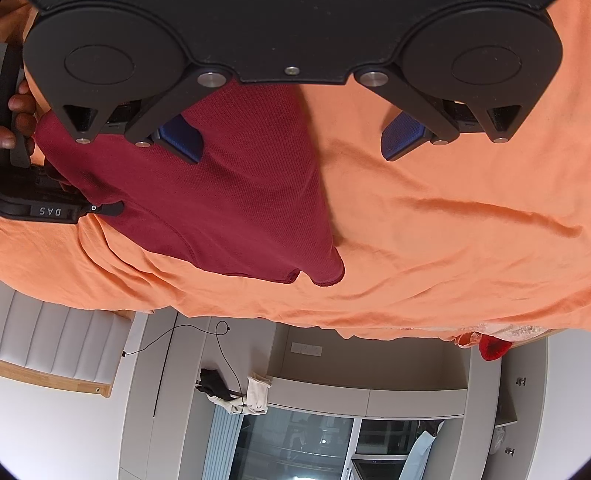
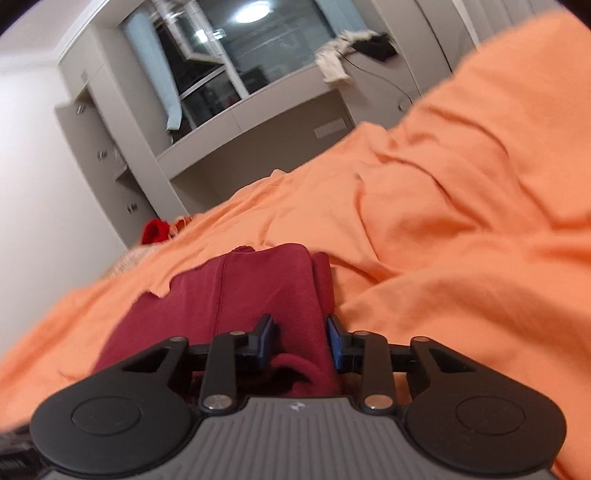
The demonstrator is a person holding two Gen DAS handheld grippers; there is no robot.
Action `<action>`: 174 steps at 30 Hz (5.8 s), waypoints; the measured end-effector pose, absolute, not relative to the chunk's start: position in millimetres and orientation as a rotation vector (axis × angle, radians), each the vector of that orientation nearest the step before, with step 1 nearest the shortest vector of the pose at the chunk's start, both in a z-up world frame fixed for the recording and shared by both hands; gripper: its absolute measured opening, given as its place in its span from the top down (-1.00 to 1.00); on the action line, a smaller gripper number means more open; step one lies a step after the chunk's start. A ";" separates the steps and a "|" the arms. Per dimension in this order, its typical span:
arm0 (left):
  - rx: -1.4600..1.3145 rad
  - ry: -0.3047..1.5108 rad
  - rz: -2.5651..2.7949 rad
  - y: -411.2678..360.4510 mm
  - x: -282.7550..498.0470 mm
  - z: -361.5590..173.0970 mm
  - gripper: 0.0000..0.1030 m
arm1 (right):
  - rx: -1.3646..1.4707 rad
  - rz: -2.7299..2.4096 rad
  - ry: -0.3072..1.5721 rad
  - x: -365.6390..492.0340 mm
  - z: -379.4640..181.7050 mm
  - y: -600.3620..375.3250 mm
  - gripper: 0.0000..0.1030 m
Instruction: Fold small clothes
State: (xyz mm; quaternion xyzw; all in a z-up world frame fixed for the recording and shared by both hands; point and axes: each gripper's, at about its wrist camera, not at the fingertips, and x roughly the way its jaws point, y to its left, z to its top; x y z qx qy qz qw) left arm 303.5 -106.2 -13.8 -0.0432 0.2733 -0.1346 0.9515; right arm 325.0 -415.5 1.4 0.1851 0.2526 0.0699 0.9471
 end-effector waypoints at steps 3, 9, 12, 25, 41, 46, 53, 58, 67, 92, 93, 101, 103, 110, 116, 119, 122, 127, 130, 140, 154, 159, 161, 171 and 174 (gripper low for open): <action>-0.091 0.556 -0.272 -107.2 302.9 -13.8 -0.99 | 0.194 0.134 0.482 316.9 10.5 -391.6 0.36; -0.098 0.558 -0.271 -108.6 303.5 -14.3 -0.99 | 0.178 0.142 0.484 314.4 14.2 -387.9 0.13; -0.097 0.558 -0.271 -108.3 303.7 -14.5 -0.99 | 0.326 0.150 0.519 319.4 7.8 -409.5 0.01; -0.093 0.530 -0.271 -110.2 299.8 -12.8 -0.99 | 0.542 0.201 0.599 331.0 -14.5 -437.9 -0.12; -0.316 0.686 -0.487 -99.4 356.4 -0.5 -0.99 | 0.577 0.218 0.608 332.5 -15.9 -435.3 -0.36; -0.350 0.721 -0.480 -100.6 366.4 -30.3 -0.99 | 0.594 0.228 0.608 332.3 -17.2 -436.6 -0.43; -0.311 0.694 -0.450 -109.2 361.6 -30.3 -0.99 | 0.594 0.227 0.607 331.5 -17.2 -435.7 -0.47; -0.312 0.684 -0.443 -103.0 356.0 -29.1 -0.99 | 0.587 0.231 0.604 331.4 -17.6 -434.8 -0.54; -0.309 0.673 -0.439 -100.7 352.7 -31.0 -0.99 | 0.585 0.239 0.605 331.9 -17.9 -433.3 -0.62; -0.309 0.680 -0.437 -98.3 352.2 -28.2 -0.99 | 0.511 0.219 0.589 327.4 -12.6 -426.1 -0.07; -0.310 0.686 -0.438 -97.7 353.0 -27.1 -0.99 | 0.505 0.219 0.586 326.9 -12.0 -425.4 -0.03; -0.340 0.738 -0.488 -99.9 362.1 -22.1 -0.58 | 0.436 0.196 0.573 322.6 -5.6 -413.8 0.13; -0.354 0.751 -0.496 -100.8 364.6 -22.2 -0.48 | 0.410 0.193 0.569 321.9 -2.5 -410.5 0.18; -0.220 0.663 -0.467 -114.9 351.7 -6.7 0.18 | 0.299 0.192 0.495 313.4 18.8 -394.0 0.42; -0.145 0.594 -0.459 -111.5 352.4 15.7 0.44 | 0.216 0.227 0.324 305.0 45.6 -369.4 0.48; -0.097 0.516 -0.405 -102.8 351.2 29.0 0.48 | 0.167 0.254 0.256 307.5 55.2 -350.5 0.49; -0.044 0.425 -0.345 -90.0 349.6 40.3 0.48 | 0.100 0.280 0.196 316.9 58.9 -326.7 0.49; 0.040 0.302 -0.261 -73.4 346.3 45.4 0.48 | 0.019 0.305 0.163 342.2 54.8 -295.2 0.49; 0.054 0.332 -0.215 -71.4 353.6 39.2 0.48 | 0.005 0.311 0.222 358.5 42.5 -285.3 0.49; 0.039 0.478 -0.177 -59.9 364.7 15.1 0.33 | 0.056 0.270 0.367 368.2 15.2 -293.0 0.43; 0.061 0.526 -0.050 -63.2 361.8 9.7 -0.40 | 0.143 0.234 0.441 374.7 7.0 -312.0 -0.11; 0.022 0.544 -0.007 -57.5 361.7 9.4 -0.67 | 0.165 0.217 0.454 375.5 7.5 -314.8 -0.36; 0.003 0.552 0.005 -54.3 361.7 9.2 -0.75 | 0.171 0.211 0.455 376.9 8.6 -315.8 -0.44; -0.059 0.492 0.074 -48.9 346.1 19.2 -0.98 | 0.160 0.171 0.347 356.9 27.6 -317.0 -0.99; -0.057 0.478 0.057 -49.0 337.1 24.2 -0.98 | 0.152 0.177 0.315 347.1 34.4 -316.0 -0.99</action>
